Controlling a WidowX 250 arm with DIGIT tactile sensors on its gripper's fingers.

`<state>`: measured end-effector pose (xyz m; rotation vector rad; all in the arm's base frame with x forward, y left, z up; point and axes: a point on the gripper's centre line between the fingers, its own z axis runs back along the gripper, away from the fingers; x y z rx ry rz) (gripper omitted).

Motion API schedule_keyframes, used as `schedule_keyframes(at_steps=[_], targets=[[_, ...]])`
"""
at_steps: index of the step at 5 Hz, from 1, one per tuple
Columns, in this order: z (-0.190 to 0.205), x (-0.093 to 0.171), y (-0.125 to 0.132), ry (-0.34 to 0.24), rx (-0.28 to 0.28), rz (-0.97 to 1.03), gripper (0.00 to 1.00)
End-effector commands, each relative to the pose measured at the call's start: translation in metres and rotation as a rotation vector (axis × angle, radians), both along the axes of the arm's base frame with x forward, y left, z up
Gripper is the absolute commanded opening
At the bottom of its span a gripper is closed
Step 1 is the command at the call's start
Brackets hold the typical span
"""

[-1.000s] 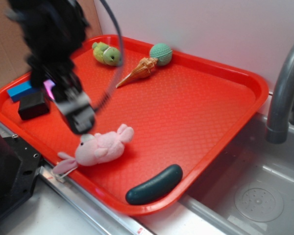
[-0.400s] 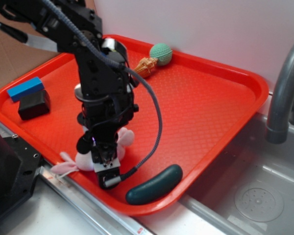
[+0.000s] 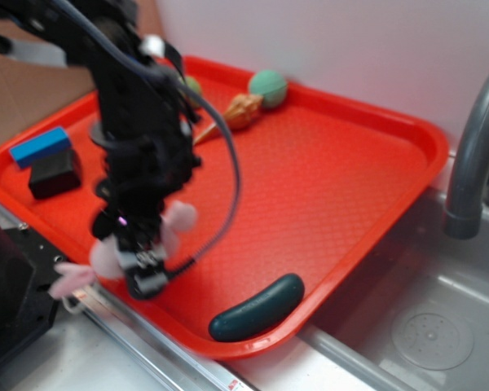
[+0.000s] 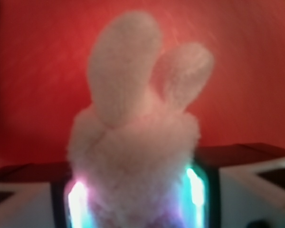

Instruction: Grab the pink bunny.

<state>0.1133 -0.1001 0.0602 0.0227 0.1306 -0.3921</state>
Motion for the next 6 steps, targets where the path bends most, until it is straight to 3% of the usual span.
schedule_keyframes(at_steps=[1, 3, 4, 6], targets=[[0.096, 0.02, 0.034, -0.101, -0.037, 0.165, 0.0], [0.109, 0.058, 0.043, -0.109, 0.005, 0.258, 0.0], [0.105, 0.098, 0.054, -0.116, 0.016, 0.34, 0.0], [0.114, 0.114, 0.087, -0.171, 0.004, 0.438, 0.0]])
